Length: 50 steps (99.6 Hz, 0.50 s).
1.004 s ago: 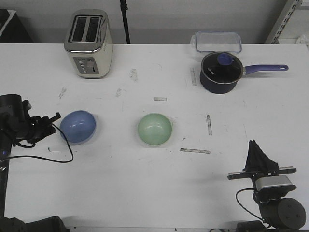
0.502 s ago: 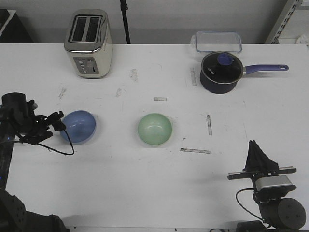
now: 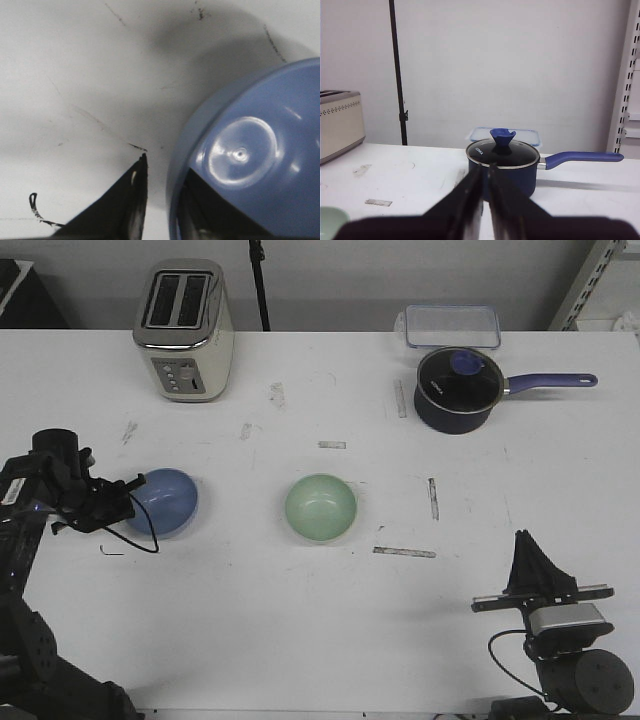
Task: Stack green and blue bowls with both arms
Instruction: 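Lift the blue bowl and lower it into the green bowl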
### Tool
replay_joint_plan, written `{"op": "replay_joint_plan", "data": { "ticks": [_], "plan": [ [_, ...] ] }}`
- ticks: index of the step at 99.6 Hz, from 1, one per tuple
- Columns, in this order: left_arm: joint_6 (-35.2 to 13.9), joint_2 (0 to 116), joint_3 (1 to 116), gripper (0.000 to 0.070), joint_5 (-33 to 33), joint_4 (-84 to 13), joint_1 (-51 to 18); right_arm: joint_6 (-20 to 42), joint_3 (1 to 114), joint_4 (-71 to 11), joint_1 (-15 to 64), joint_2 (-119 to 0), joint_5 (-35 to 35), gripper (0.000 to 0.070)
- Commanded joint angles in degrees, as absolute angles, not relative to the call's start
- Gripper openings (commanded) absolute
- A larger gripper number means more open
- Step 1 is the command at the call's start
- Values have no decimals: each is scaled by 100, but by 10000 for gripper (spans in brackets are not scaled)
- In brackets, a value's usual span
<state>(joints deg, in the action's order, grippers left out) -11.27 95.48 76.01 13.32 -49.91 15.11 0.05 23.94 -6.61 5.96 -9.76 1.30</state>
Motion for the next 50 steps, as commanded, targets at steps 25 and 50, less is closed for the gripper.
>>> {"op": "replay_joint_plan", "data": {
  "ticks": [25,50],
  "plan": [
    [-1063,9623,7719,1,1310,-4989,1452,62,2432,-604,607,-969,128,13],
    [-1170,9292,8068,1,1597,-5391,1330,62,2432,-604,607,-969,126,13]
  ]
}}
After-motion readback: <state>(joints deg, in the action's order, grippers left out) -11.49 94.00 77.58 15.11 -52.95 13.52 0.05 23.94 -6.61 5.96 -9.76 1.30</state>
